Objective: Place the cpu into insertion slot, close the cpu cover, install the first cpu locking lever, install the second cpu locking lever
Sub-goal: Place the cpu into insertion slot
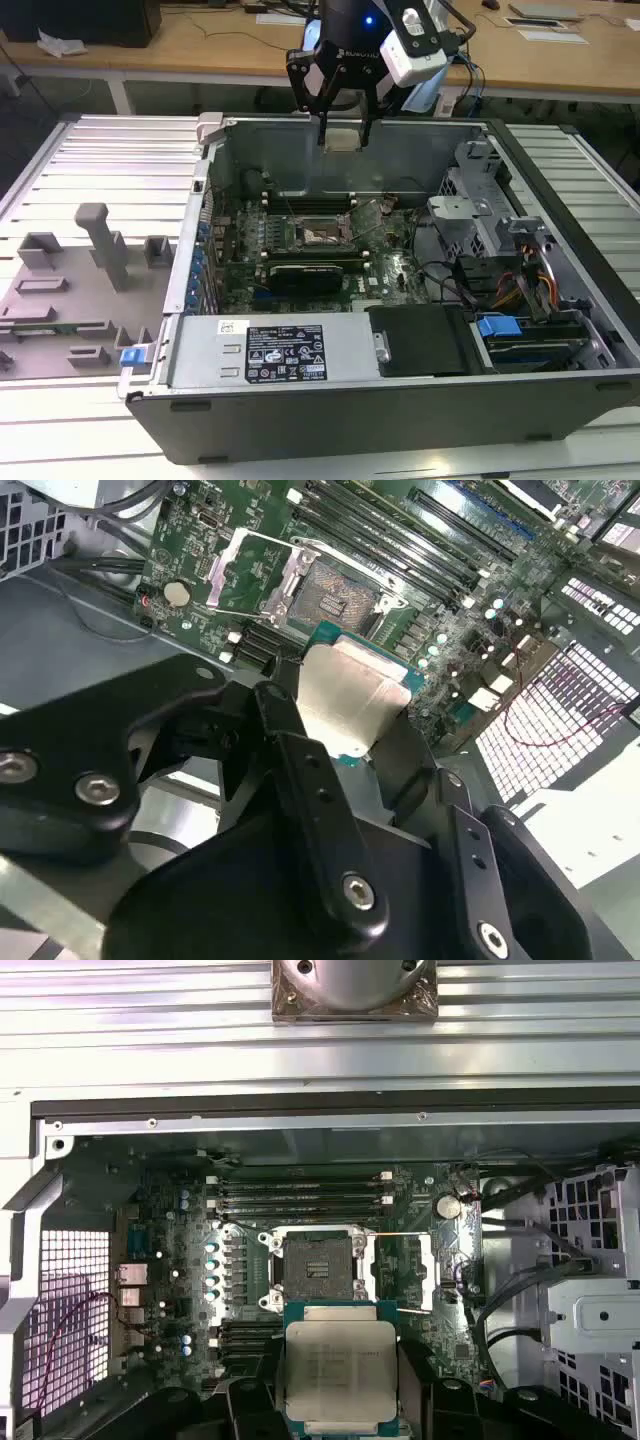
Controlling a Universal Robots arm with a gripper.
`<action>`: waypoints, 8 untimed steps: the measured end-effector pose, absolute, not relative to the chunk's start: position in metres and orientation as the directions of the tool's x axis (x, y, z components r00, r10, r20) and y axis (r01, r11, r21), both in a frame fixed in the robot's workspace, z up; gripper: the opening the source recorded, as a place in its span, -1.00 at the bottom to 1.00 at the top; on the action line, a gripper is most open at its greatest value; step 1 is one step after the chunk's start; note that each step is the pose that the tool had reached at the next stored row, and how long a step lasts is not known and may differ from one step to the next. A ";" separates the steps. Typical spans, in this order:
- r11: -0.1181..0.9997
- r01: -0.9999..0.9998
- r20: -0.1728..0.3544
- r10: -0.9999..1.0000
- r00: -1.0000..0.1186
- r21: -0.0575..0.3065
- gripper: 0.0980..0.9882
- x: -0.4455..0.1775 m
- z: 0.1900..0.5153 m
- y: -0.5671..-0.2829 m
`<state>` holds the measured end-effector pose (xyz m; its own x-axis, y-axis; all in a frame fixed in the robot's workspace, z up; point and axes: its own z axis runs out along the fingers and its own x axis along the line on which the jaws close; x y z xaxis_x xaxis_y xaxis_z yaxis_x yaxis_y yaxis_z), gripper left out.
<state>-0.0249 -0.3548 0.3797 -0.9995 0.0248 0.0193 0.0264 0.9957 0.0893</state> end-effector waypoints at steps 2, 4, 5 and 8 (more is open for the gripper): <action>0.996 0.026 0.019 0.025 -1.000 0.089 -0.01 -0.025 0.380 -0.355; 0.996 0.026 0.019 0.025 -1.000 0.089 -0.01 -0.025 0.380 -0.355; 0.996 0.026 0.019 0.025 -1.000 0.089 -0.01 -0.025 0.380 -0.355; 0.996 0.026 0.019 0.025 -1.000 0.089 -0.01 -0.025 0.379 -0.355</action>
